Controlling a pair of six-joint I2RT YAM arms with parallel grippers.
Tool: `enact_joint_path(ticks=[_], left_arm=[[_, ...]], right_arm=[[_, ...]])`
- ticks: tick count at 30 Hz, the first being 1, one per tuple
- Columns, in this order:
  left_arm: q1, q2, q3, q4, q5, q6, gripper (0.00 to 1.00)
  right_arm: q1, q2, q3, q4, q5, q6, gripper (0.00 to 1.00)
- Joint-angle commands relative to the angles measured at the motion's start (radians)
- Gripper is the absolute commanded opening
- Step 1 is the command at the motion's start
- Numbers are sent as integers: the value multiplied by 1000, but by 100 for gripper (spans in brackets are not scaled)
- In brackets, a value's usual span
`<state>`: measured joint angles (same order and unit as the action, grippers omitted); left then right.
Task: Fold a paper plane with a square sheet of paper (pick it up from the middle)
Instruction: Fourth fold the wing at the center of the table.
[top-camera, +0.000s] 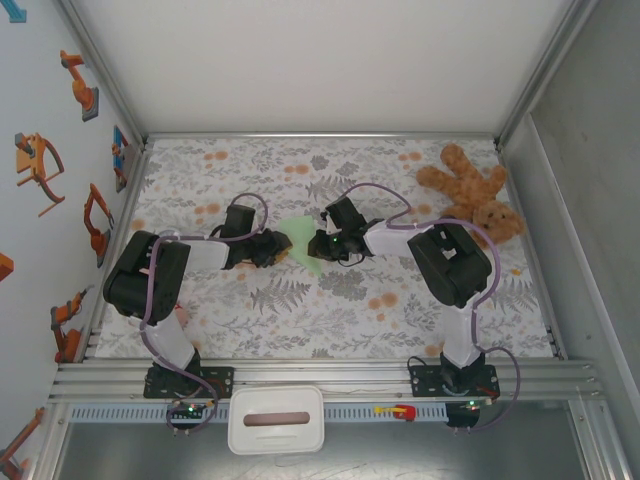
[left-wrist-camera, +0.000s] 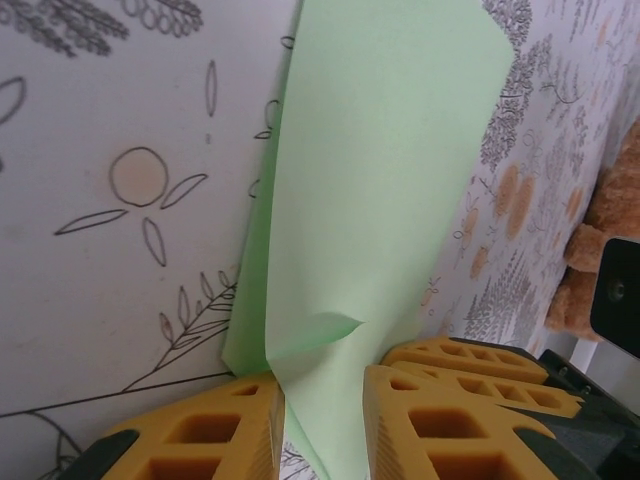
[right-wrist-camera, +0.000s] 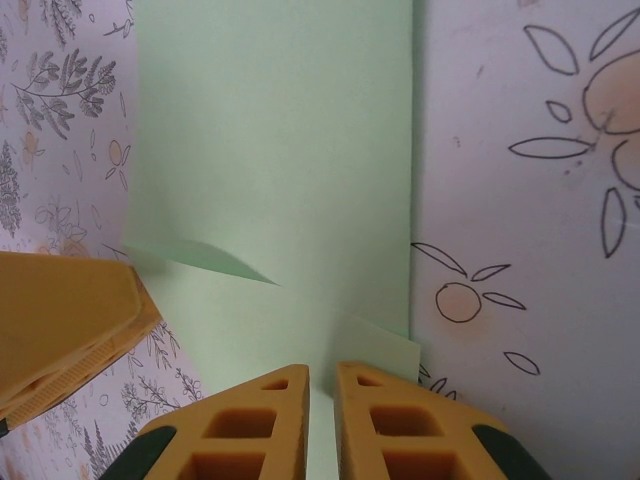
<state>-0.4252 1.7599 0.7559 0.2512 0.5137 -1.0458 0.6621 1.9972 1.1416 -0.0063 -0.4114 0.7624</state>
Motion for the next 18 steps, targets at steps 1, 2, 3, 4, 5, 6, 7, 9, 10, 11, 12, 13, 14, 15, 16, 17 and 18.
enact_joint_path(ticks=[1, 2, 3, 4, 5, 6, 7, 9, 10, 11, 12, 13, 14, 15, 16, 17, 18], left_arm=[[-1, 12, 19, 63, 56, -36, 28], [0, 15, 17, 89, 71, -52, 28], [2, 19, 14, 106, 79, -63, 28], [2, 22, 12, 122, 83, -72, 28], [4, 29, 13, 132, 87, -74, 28], [4, 35, 14, 132, 88, -72, 28], [5, 42, 20, 127, 89, -66, 28], [9, 58, 26, 117, 91, -54, 28], [9, 64, 31, 111, 92, -48, 28], [11, 72, 36, 103, 94, -40, 27], [12, 75, 42, 94, 96, -33, 27], [12, 79, 48, 85, 97, -22, 26], [11, 81, 55, 76, 97, -15, 25], [12, 81, 60, 65, 97, -6, 23], [11, 84, 68, 50, 95, 3, 21], [11, 84, 73, 38, 94, 10, 20], [11, 81, 77, 27, 93, 14, 17]], right_arm=[[-6, 41, 9, -32, 11, -17, 14], [-6, 40, 7, -32, 13, -17, 14], [-6, 43, 7, -31, 13, -17, 15], [-7, 43, 6, -31, 13, -17, 14], [-7, 42, 6, -31, 14, -18, 15], [-7, 43, 7, -30, 14, -18, 14], [-7, 41, 6, -31, 14, -20, 14], [-9, 38, 4, -31, 14, -23, 14], [-10, 37, 3, -29, 14, -24, 14], [-10, 35, 1, -28, 13, -26, 15], [-10, 34, 0, -26, 9, -30, 15], [-12, 31, 0, -26, 3, -33, 15], [-11, 27, 1, -26, 1, -36, 15], [-12, 23, 1, -27, 0, -41, 16], [-12, 14, 2, -28, -2, -46, 16], [-12, 7, 1, -27, -1, -50, 16], [-13, -7, 1, -27, 2, -55, 17]])
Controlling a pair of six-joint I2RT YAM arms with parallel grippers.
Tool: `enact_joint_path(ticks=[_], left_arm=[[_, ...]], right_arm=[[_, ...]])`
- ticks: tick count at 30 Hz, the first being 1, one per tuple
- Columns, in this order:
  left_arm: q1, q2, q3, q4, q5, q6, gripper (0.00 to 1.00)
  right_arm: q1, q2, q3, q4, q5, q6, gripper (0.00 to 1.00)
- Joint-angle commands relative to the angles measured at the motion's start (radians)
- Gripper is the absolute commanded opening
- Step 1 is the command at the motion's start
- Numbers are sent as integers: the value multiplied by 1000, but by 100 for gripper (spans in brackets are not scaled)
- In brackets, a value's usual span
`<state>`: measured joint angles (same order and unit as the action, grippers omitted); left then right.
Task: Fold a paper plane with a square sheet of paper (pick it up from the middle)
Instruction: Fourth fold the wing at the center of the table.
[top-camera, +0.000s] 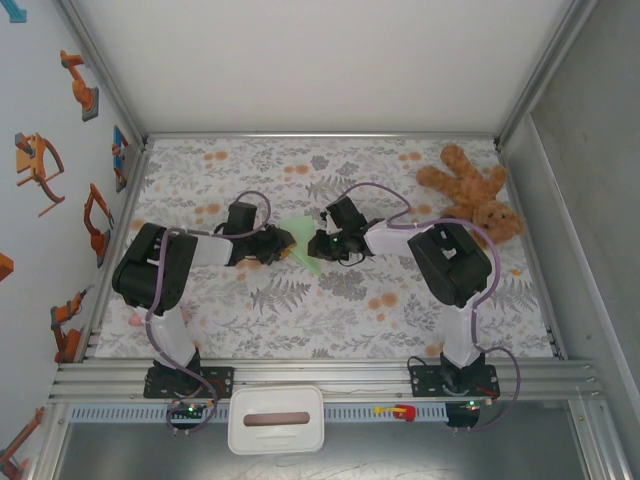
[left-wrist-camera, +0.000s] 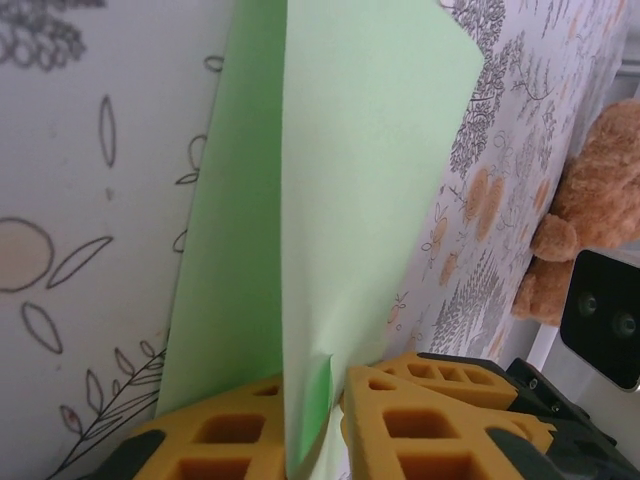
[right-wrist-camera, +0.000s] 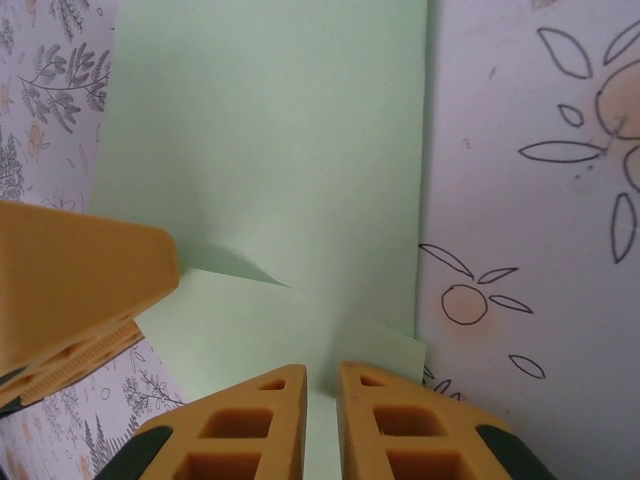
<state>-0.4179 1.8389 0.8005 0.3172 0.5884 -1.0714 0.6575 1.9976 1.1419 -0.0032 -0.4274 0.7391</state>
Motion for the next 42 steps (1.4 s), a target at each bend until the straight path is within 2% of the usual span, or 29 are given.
enact_joint_path(ticks=[1, 5, 11, 18, 25, 42], left_arm=[[5, 2, 35, -48, 13, 45, 15], [4, -12, 43, -87, -16, 56, 8], [-13, -44, 68, -171, -85, 58, 7], [-39, -70, 115, -264, -140, 52, 7], [-45, -76, 151, -325, -152, 41, 7], [-53, -69, 178, -362, -144, 31, 8]], right_arm=[[-10, -24, -1, -32, 24, -40, 17], [-10, -113, -7, -74, 117, -90, 20], [7, -232, -64, -122, 305, -160, 25], [136, -239, -69, -160, 487, -253, 30], [228, -139, 2, -183, 535, -286, 32], [240, -42, 72, -192, 585, -324, 31]])
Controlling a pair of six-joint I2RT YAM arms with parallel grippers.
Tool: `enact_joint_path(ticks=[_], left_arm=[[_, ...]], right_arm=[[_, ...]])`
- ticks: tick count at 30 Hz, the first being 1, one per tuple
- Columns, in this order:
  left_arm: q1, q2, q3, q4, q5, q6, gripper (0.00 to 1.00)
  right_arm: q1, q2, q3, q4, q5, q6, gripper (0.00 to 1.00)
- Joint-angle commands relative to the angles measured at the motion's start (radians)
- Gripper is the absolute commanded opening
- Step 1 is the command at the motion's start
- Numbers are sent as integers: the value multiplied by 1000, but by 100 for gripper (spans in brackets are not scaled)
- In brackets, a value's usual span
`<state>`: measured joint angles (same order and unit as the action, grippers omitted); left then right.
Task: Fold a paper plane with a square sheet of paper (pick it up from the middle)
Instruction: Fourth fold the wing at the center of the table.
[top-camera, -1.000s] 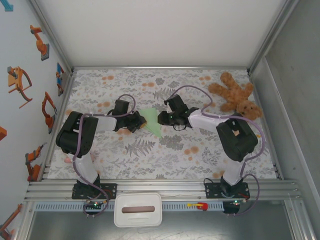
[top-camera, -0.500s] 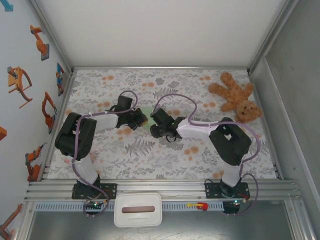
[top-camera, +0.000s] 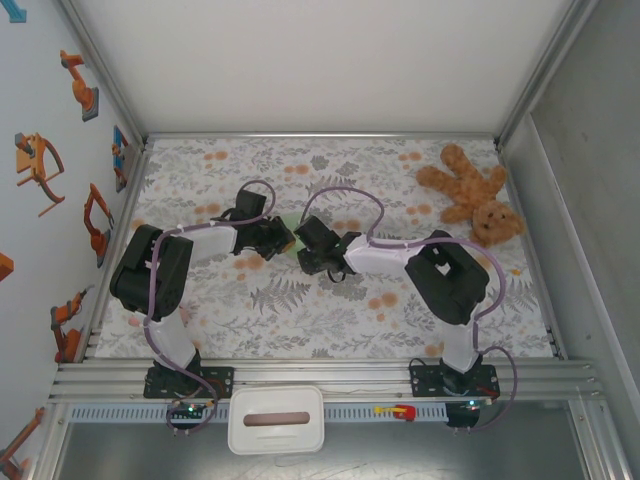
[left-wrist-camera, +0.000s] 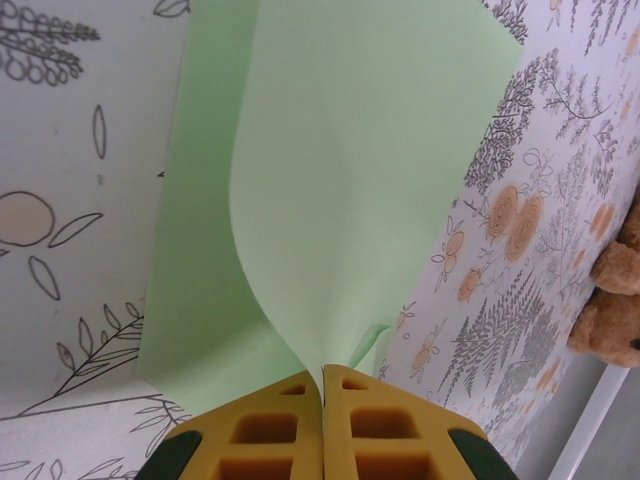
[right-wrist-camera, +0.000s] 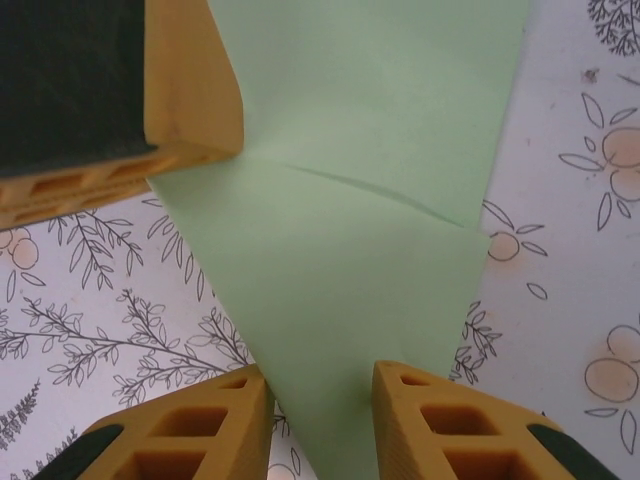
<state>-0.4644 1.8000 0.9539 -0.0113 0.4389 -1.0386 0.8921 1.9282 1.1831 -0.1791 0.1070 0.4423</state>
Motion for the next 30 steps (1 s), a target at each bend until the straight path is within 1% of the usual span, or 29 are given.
enact_joint_path(ticks=[1, 11, 17, 21, 30], left_arm=[[-6, -30, 24, -33, 6, -1, 8], [-6, -25, 33, -51, 8, 5, 9], [-6, -16, 51, -86, -2, 15, 9], [-6, -12, 67, -116, -8, 24, 9], [-6, 4, 88, -167, -9, 44, 9]], right_arm=[[5, 29, 32, -17, 55, -29, 31], [10, 35, 32, -34, 108, -63, 30], [17, -5, 22, -44, 148, -96, 31], [17, -30, -4, -26, 163, -139, 31], [22, -32, -34, 4, 166, -241, 30]])
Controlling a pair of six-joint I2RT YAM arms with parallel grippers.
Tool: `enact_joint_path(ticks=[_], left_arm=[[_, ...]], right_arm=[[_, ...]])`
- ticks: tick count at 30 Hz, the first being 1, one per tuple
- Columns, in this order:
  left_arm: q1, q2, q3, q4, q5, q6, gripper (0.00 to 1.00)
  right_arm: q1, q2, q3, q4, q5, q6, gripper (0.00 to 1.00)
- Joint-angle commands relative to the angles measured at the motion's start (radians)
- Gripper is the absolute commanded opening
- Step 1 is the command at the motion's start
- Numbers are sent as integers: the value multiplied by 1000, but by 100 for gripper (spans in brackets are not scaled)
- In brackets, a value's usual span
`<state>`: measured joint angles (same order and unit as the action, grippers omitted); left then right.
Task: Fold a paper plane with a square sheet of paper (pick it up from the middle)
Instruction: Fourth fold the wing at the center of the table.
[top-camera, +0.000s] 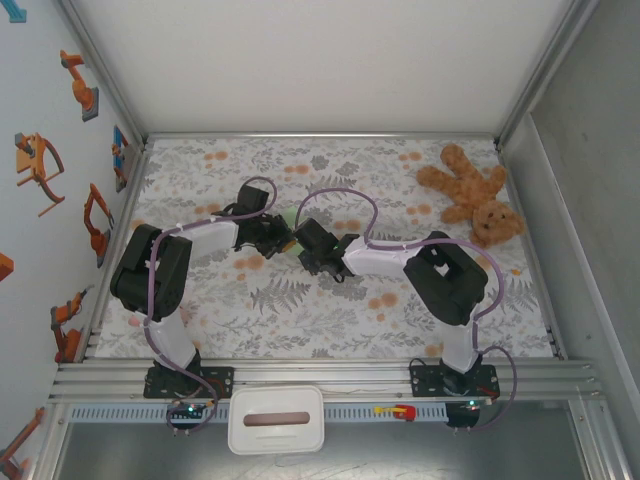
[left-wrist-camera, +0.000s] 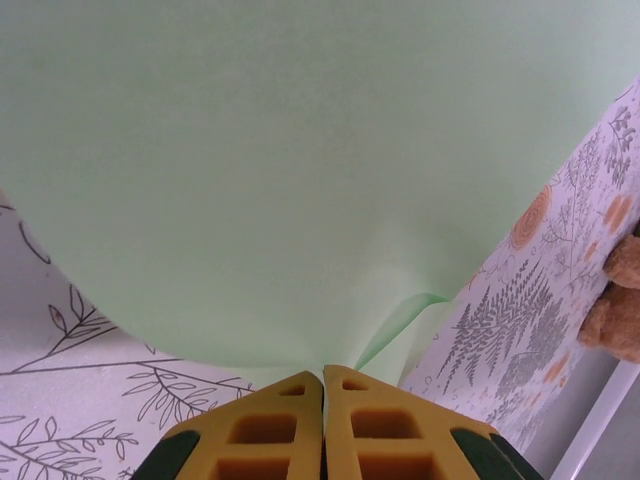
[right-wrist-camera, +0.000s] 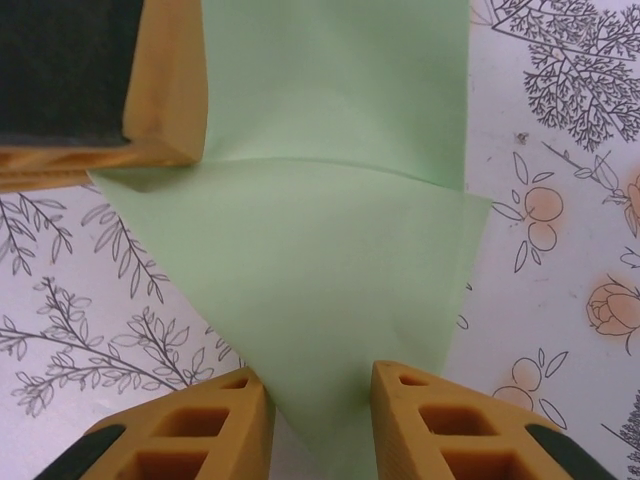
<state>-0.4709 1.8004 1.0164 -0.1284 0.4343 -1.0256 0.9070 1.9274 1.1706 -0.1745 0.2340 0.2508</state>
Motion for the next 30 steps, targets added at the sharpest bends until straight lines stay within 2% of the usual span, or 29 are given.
enact_joint_path(ticks=[1, 10, 16, 21, 30], left_arm=[[1, 7, 28, -54, -5, 35, 9], [0, 25, 55, -99, -1, 63, 10], [3, 25, 66, -113, -8, 72, 13], [18, 12, 83, -143, -27, 95, 20], [106, -75, 67, -175, -78, 126, 39]], right_arm=[[7, -30, -22, 1, 35, -55, 28], [10, -16, -23, 7, 45, -107, 25], [11, -15, -20, -2, 23, -136, 17], [12, -15, -17, -23, -6, -155, 12], [10, -3, -2, -44, -110, -132, 7]])
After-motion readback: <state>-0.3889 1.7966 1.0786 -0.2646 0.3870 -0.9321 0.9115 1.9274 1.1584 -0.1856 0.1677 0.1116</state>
